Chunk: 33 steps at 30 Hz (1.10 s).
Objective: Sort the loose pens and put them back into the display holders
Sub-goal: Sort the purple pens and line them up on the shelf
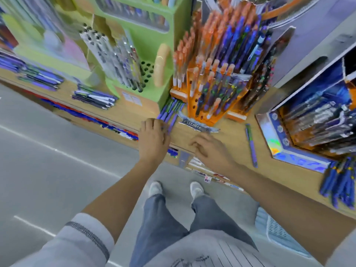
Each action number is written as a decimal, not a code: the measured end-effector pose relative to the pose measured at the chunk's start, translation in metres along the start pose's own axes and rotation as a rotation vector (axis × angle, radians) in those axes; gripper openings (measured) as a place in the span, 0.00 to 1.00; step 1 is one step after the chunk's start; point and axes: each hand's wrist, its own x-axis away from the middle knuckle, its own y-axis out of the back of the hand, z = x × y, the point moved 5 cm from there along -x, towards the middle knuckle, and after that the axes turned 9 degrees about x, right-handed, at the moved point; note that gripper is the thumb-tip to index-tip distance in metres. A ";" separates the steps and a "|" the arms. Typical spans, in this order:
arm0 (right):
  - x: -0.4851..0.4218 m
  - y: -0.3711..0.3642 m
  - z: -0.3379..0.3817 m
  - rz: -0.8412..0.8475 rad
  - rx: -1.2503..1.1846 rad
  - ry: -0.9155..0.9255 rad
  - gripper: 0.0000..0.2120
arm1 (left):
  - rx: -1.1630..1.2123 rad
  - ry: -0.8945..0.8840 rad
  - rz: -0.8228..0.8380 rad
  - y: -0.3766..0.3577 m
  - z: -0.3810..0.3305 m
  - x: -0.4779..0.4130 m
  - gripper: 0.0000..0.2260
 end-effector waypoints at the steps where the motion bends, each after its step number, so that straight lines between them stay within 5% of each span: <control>1: -0.009 -0.006 0.013 -0.001 -0.027 -0.007 0.15 | -0.009 -0.033 0.033 0.003 0.011 -0.004 0.13; 7: -0.060 -0.047 0.048 0.078 0.121 -0.194 0.26 | -0.031 -0.225 0.285 0.008 0.042 -0.026 0.20; 11: -0.069 -0.055 0.054 0.038 0.139 -0.317 0.18 | 0.043 -0.272 0.328 0.010 0.045 -0.036 0.15; 15: -0.063 -0.048 0.059 -0.121 0.018 -0.389 0.11 | 0.114 -0.191 0.338 0.010 0.048 -0.037 0.17; 20: -0.075 -0.048 0.054 -0.234 -0.049 -0.662 0.17 | 0.154 0.000 0.393 0.002 0.044 -0.049 0.23; 33: -0.077 -0.055 0.052 -0.156 -0.168 -0.893 0.20 | 0.021 0.071 0.490 0.011 0.060 -0.040 0.22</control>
